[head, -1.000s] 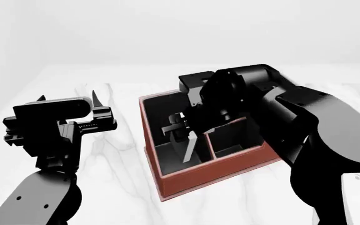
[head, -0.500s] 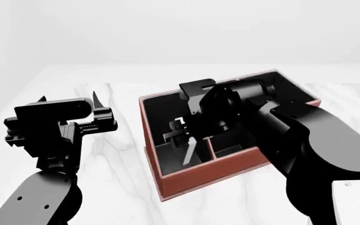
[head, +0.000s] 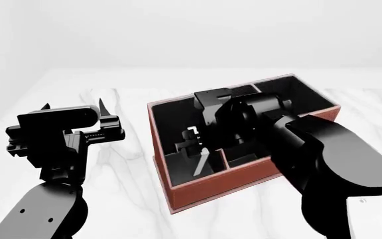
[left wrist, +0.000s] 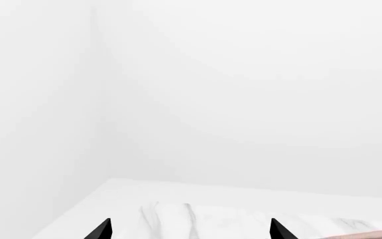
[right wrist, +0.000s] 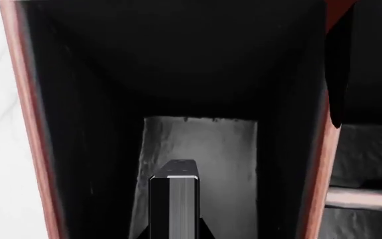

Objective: Pick up the book and place it in the left compartment of the caddy.

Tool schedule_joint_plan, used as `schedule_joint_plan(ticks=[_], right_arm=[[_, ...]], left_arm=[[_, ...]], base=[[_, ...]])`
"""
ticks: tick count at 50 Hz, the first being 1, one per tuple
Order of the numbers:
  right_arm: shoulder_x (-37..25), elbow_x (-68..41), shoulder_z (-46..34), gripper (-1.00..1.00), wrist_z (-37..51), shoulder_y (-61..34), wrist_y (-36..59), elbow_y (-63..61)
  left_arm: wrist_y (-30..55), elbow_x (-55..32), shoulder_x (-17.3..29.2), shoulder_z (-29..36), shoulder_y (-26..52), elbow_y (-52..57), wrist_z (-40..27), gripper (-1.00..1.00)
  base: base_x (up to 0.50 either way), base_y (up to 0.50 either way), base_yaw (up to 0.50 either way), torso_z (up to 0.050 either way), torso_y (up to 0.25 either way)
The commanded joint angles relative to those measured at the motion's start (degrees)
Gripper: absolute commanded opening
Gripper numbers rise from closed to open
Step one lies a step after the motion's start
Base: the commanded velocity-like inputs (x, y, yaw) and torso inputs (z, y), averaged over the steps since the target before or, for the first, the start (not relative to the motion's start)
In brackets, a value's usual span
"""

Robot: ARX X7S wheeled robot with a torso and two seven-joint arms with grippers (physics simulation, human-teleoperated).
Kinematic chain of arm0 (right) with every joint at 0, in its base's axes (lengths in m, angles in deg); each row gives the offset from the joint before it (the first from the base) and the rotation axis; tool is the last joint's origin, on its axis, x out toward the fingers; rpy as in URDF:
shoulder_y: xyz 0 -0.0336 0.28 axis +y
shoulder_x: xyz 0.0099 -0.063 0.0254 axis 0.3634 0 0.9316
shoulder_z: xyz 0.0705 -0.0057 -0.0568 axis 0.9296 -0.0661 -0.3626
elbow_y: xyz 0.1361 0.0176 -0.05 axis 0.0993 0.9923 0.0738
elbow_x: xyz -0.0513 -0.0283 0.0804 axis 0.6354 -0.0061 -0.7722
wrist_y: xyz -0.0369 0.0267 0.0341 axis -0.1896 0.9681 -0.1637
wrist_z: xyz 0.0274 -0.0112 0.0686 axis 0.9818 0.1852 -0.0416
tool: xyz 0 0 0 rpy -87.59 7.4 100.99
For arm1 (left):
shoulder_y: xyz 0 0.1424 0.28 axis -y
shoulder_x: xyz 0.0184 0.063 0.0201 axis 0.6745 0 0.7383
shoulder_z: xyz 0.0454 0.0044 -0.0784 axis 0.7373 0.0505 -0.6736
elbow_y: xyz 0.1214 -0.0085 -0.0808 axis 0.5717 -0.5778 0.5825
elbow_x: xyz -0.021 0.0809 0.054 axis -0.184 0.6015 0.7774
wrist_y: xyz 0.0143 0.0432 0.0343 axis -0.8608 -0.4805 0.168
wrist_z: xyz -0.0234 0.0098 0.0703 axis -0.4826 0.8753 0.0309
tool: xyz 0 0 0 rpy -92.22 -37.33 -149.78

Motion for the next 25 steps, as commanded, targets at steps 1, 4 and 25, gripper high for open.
schedule_joint_plan(ticks=[1, 4, 25], right_arm=[[0.0, 2.1, 2.2, -1.00, -2.0, 0.3, -0.8, 0.2], [0.0, 2.6, 2.2, -1.00, -1.9, 0.5, -1.1, 0.1], [0.0, 3.2, 2.3, -1.00, -2.0, 0.1, -2.1, -0.3]], left_arm=[[-0.2, -0.1, 0.1, 0.2, -0.1, -0.1, -0.1, 1.00], [-0.1, -0.3, 0.2, 0.1, -0.1, 0.0, -0.2, 1.00], [-0.7, -0.5, 0.5, 0.4, -0.4, -0.4, -0.4, 1.00]], base=[[0.00, 0.00, 0.00, 0.000, 0.010], [0.00, 0.00, 0.00, 0.000, 0.000], [0.00, 0.00, 0.00, 0.000, 0.001]])
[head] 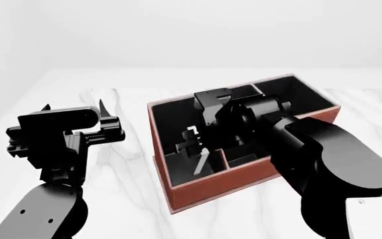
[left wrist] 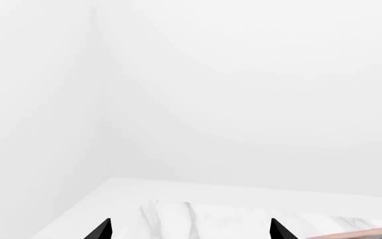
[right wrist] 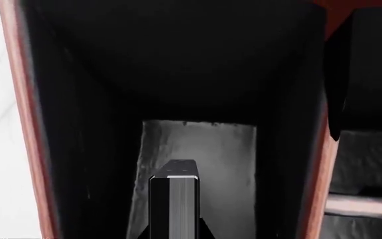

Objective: Pick up the book and place it in the left compartment of the caddy.

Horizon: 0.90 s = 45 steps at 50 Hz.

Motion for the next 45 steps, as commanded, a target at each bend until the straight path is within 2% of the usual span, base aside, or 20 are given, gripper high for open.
schedule_joint_plan(ticks=[1, 24, 35, 41, 43, 45], right_arm=[[0.0, 1.3, 2.3, 1.00, -1.0, -0.5, -0.7, -0.2], [0.0, 1.2, 2.2, 1.00, 0.1, -1.6, -1.0, 0.0], [0.0, 0.8, 2.1, 1.00, 1.7, -8.5, 0.8, 0.7], [0.0, 0.1, 2.0, 1.00, 2.5, -20.5, 7.0, 0.1], [0.0, -1.9, 3.2, 1.00, 4.1, -23.3, 7.7, 1.7], [-6.9, -6.7, 7.8, 1.00, 14.3, -24.6, 7.1, -11.5]], left_arm=[[-0.4, -0.1, 0.1, 0.2, -0.1, -0.4, -0.1, 1.00], [-0.7, -0.4, 0.4, 0.4, -0.1, -0.7, -0.4, 1.00], [-0.4, -0.9, 0.5, 0.3, -0.1, -0.2, -0.6, 1.00], [-0.2, -1.0, 0.8, 0.2, 0.2, -0.3, -0.7, 1.00], [0.0, -1.1, 0.8, 0.2, 0.4, -0.2, -0.8, 1.00], [0.2, -1.4, 0.8, 0.1, 0.3, 0.5, -0.9, 1.00]], base=[[0.00, 0.00, 0.00, 0.000, 0.000], [0.00, 0.00, 0.00, 0.000, 0.000], [0.00, 0.00, 0.00, 0.000, 0.000], [0.00, 0.00, 0.00, 0.000, 0.000], [0.00, 0.00, 0.00, 0.000, 0.000], [0.00, 0.00, 0.00, 0.000, 0.000]])
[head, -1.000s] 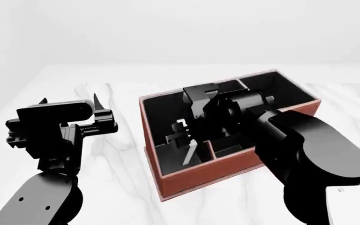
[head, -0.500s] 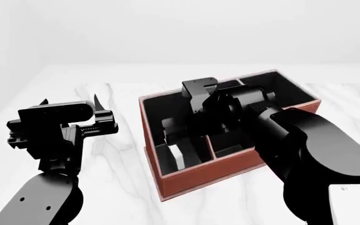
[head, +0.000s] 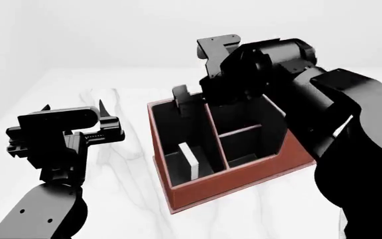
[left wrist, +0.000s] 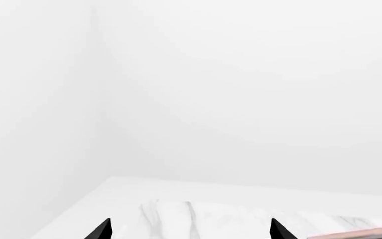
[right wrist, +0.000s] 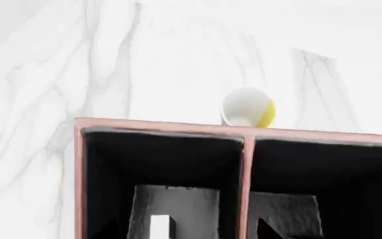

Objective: Pick up the book and place it in the left compartment of the caddy.

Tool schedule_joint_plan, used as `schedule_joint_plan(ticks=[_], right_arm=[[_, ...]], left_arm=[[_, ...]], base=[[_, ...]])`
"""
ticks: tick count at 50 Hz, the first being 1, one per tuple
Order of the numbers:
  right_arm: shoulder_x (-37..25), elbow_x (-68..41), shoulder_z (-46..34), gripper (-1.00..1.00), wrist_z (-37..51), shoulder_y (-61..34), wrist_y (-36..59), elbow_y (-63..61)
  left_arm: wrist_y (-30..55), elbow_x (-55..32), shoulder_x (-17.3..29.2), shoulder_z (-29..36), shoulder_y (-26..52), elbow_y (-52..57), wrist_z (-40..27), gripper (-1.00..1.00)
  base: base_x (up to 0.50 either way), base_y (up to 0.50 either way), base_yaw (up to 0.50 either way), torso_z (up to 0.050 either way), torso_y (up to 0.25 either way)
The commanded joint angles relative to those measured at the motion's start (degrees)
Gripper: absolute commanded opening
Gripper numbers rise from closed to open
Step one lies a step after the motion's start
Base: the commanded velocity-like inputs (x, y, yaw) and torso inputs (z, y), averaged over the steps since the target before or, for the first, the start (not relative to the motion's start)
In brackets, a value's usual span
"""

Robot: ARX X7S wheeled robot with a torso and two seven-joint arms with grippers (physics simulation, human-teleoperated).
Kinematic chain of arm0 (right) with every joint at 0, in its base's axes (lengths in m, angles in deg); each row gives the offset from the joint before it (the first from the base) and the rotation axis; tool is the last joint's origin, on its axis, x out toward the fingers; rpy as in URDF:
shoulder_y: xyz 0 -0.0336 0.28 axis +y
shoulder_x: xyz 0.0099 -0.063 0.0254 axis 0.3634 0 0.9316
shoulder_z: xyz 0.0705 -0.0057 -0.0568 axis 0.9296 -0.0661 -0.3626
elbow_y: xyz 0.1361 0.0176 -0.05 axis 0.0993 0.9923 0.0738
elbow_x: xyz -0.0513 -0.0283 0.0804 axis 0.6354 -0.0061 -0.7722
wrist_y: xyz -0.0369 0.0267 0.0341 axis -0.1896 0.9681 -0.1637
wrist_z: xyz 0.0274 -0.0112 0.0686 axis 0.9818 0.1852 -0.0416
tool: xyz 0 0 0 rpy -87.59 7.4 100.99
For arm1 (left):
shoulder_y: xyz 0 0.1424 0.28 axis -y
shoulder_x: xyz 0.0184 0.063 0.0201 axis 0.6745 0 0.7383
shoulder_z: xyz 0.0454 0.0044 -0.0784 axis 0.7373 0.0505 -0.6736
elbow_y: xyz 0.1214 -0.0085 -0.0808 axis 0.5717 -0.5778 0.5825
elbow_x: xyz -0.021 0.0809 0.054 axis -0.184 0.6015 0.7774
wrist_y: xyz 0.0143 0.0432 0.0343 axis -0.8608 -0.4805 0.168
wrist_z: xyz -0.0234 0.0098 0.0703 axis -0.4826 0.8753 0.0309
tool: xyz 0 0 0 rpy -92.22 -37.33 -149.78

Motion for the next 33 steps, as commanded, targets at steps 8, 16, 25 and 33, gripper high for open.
schedule_joint_plan(ticks=[8, 16, 25, 33], right_arm=[[-29.4, -11.8, 15.4, 1.00, 38.1, -1.1, -9.8, -58.9], [-40.1, 17.9, 12.6, 1.00, 46.7, 17.5, -30.0, -81.6], [-43.9, 32.1, 11.2, 1.00, 52.7, 26.3, -39.0, -87.3], [-44.6, 35.7, 10.8, 1.00, 55.0, 28.1, -40.4, -88.1]], left_arm=[[1.1, -0.8, 0.4, -0.1, 0.1, 2.1, -0.6, 1.00], [2.0, -1.3, 0.6, -0.2, 0.0, 3.8, -1.1, 1.00], [1.7, -1.7, 0.4, -0.1, -0.4, 4.2, -1.2, 1.00], [1.1, -1.5, 0.4, 0.4, -0.3, 3.4, -1.2, 1.00]], base=[[0.00, 0.00, 0.00, 0.000, 0.000], [0.00, 0.00, 0.00, 0.000, 0.000], [0.00, 0.00, 0.00, 0.000, 0.000], [0.00, 0.00, 0.00, 0.000, 0.000]])
